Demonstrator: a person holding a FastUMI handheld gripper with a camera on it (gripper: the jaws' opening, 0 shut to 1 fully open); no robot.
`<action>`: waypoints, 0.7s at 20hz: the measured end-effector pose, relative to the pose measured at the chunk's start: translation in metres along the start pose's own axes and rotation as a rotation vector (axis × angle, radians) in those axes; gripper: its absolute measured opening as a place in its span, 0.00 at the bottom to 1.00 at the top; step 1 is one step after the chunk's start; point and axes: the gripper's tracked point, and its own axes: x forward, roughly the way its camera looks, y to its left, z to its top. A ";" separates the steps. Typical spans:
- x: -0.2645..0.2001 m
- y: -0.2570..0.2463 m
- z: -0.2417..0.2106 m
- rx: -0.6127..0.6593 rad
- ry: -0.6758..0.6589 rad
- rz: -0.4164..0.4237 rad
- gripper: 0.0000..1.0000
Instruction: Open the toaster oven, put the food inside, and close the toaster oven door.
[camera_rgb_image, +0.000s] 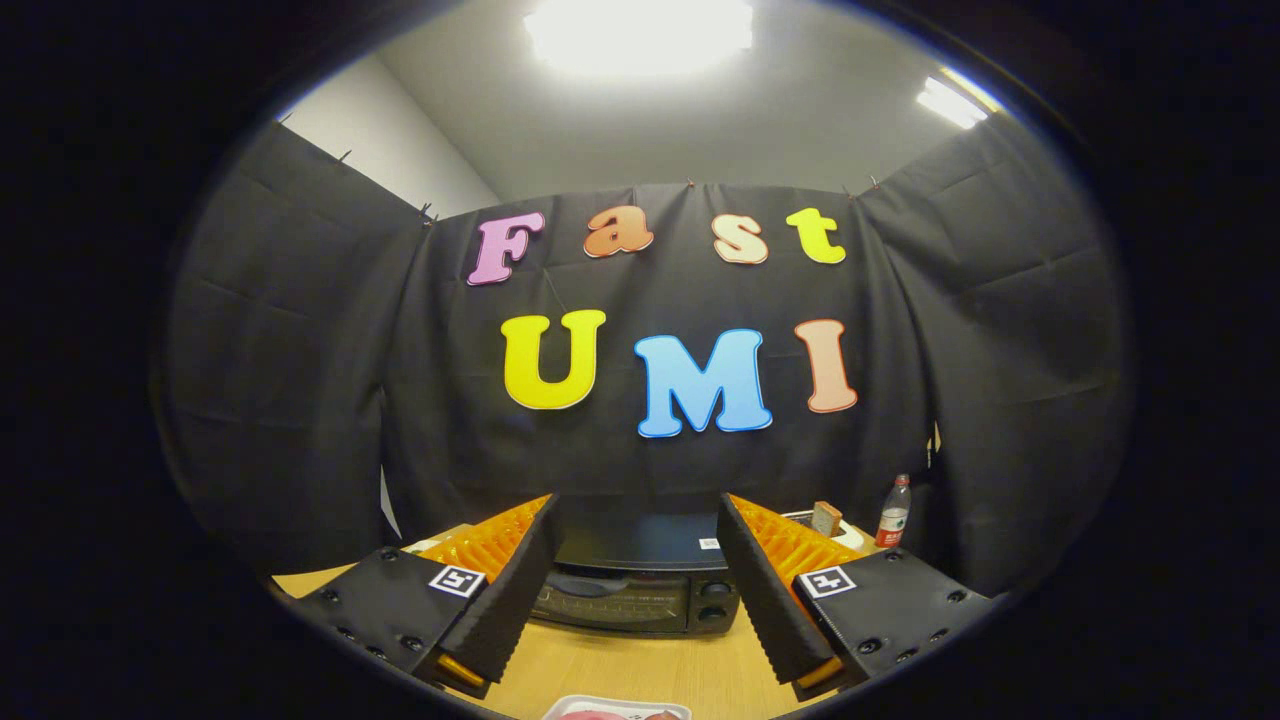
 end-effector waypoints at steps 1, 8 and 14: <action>0.011 0.005 -0.005 0.004 0.009 0.008 0.98; 0.076 0.039 -0.058 -0.006 0.092 0.066 0.98; 0.121 0.056 -0.111 -0.044 0.181 0.062 0.98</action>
